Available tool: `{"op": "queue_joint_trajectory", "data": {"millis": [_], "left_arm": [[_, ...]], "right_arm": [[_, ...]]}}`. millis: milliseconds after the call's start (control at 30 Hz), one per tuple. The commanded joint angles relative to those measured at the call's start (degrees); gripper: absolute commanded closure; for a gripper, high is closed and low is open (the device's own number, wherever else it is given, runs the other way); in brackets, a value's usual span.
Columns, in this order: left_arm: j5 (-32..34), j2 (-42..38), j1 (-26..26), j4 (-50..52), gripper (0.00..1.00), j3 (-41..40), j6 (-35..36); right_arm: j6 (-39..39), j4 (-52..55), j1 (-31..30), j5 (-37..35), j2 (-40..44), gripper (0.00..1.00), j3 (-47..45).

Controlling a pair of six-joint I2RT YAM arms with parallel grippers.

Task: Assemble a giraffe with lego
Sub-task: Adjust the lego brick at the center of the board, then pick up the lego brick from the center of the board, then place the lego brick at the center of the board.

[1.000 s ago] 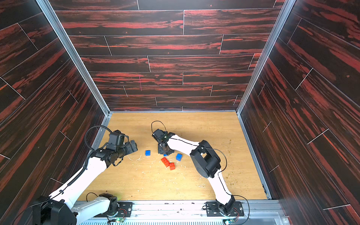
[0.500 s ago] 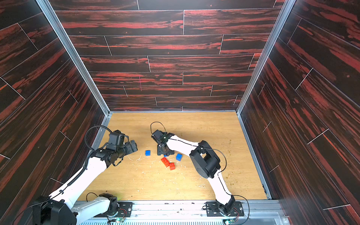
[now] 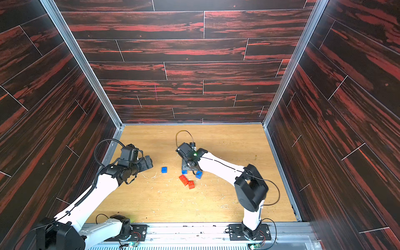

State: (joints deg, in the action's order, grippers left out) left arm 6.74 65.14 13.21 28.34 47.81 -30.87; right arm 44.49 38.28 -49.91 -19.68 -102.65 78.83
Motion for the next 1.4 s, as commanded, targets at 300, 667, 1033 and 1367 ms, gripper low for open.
{"op": "queue_joint_trajectory", "data": {"millis": [300, 667, 1033, 1367], "left_arm": [[-1.73, 1.12, 0.52, 1.23, 0.0, 1.04, 0.53], [-1.38, 0.69, 0.59, 1.12, 0.0, 0.92, 0.55], [-1.56, 1.3, 0.66, 0.84, 0.0, 0.98, 0.42], [-1.12, 0.86, 0.68, 1.43, 0.0, 0.93, 0.54]], "right_arm": [[5.09, -5.0, 4.57, 2.92, -2.4, 0.32, -8.93], [4.72, -6.84, 5.24, 6.85, -5.37, 0.52, -8.78], [-3.95, -1.94, 5.11, 4.83, -8.57, 0.78, -1.87], [-6.73, -0.15, 5.21, 4.3, -13.74, 0.67, 3.77]]}}
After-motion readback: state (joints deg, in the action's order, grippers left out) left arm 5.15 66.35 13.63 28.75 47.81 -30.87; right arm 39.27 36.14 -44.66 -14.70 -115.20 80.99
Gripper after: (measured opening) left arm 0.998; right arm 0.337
